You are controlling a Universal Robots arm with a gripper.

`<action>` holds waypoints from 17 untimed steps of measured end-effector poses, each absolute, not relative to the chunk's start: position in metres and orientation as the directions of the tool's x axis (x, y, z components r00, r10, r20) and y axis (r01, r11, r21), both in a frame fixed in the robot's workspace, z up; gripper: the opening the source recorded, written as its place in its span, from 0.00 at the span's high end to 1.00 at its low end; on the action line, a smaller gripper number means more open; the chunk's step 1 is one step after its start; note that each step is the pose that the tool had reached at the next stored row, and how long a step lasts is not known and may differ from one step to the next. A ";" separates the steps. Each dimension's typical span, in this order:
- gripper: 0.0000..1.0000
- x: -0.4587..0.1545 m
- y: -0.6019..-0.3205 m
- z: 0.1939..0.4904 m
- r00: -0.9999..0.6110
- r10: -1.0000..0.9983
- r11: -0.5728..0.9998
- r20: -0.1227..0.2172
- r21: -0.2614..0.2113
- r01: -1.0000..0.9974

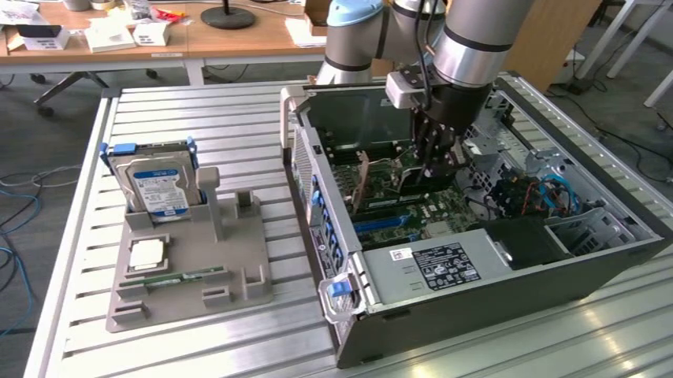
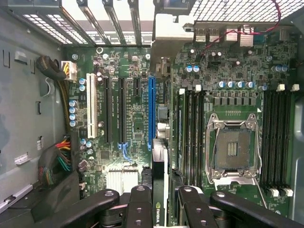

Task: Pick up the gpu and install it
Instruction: 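Insert the gpu into the slot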

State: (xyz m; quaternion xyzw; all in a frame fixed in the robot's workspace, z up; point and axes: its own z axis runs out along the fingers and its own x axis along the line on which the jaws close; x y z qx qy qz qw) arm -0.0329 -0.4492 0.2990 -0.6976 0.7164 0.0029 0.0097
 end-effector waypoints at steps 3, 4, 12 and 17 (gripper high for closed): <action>0.74 -0.033 -0.450 0.299 -0.026 -0.999 0.026 -0.018 -0.010 -1.000; 0.74 -0.033 -0.451 0.299 -0.026 -0.999 0.026 -0.018 -0.009 -1.000; 0.74 -0.034 -0.454 0.299 -0.026 -0.999 0.026 -0.018 -0.010 -1.000; 0.74 -0.037 -0.454 0.299 -0.026 -0.999 0.026 -0.018 -0.010 -1.000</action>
